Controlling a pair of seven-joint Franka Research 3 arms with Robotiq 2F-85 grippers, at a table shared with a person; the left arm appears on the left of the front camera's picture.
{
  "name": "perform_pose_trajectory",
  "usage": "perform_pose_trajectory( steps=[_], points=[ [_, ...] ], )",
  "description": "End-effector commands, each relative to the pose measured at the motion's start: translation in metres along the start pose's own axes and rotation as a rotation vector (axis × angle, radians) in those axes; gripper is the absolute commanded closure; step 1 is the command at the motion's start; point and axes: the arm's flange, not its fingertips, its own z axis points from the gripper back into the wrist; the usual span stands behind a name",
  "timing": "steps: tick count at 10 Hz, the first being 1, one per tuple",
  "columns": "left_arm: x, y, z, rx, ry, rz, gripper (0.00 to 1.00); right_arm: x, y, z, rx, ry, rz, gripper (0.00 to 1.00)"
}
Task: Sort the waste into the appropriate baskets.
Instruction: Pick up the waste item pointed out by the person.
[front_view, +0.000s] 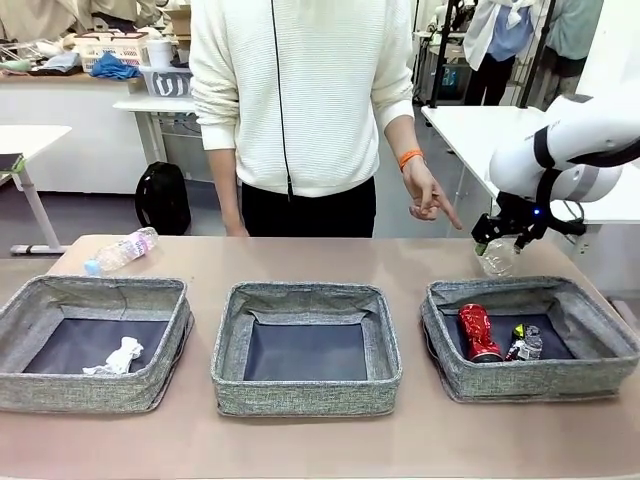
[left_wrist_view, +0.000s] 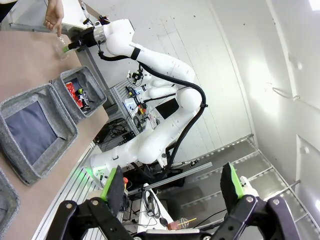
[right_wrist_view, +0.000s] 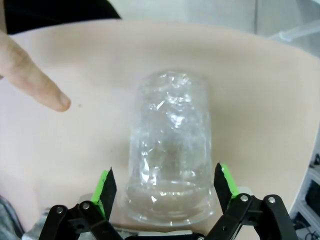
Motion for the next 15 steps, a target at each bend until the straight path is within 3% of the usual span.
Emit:
perform_pose_trajectory(
  steps=[1,6,7,12,13,15],
  points=[
    [0.0002,-0.002,-0.0009,-0.012,0.004,-0.023,0.0,-0.0009,-0.0006,-0.0043,0.018,-0.018,-0.043,0.0],
    [0.0002,-0.002,-0.0009,-0.012,0.004,-0.023,0.0,-0.0048,-0.0027,-0.0112,0.027,0.043,-0.03,0.0],
    [0.0002,-0.002,-0.0009,-0.012,0.004,-0.023,0.0,-0.0061,-0.0017,-0.0127,0.021,0.07,-0.006,0.06],
    [0.0002,-0.002,-0.0009,-0.012,0.004,-0.023,0.0,-0.0059,-0.0023,-0.012,0.003,0.077,-0.019,0.58],
    [0.0002,-0.002,-0.0009,-0.012,0.004,-0.023,0.0,-0.0058,-0.0036,-0.0122,0.003,0.076,-0.03,0.64],
    [0.0002,-0.002,-0.0009,-0.012,0.004,-0.023,0.0,-0.006,-0.0058,-0.0131,0.01,0.085,-0.039,0.64]
  ],
)
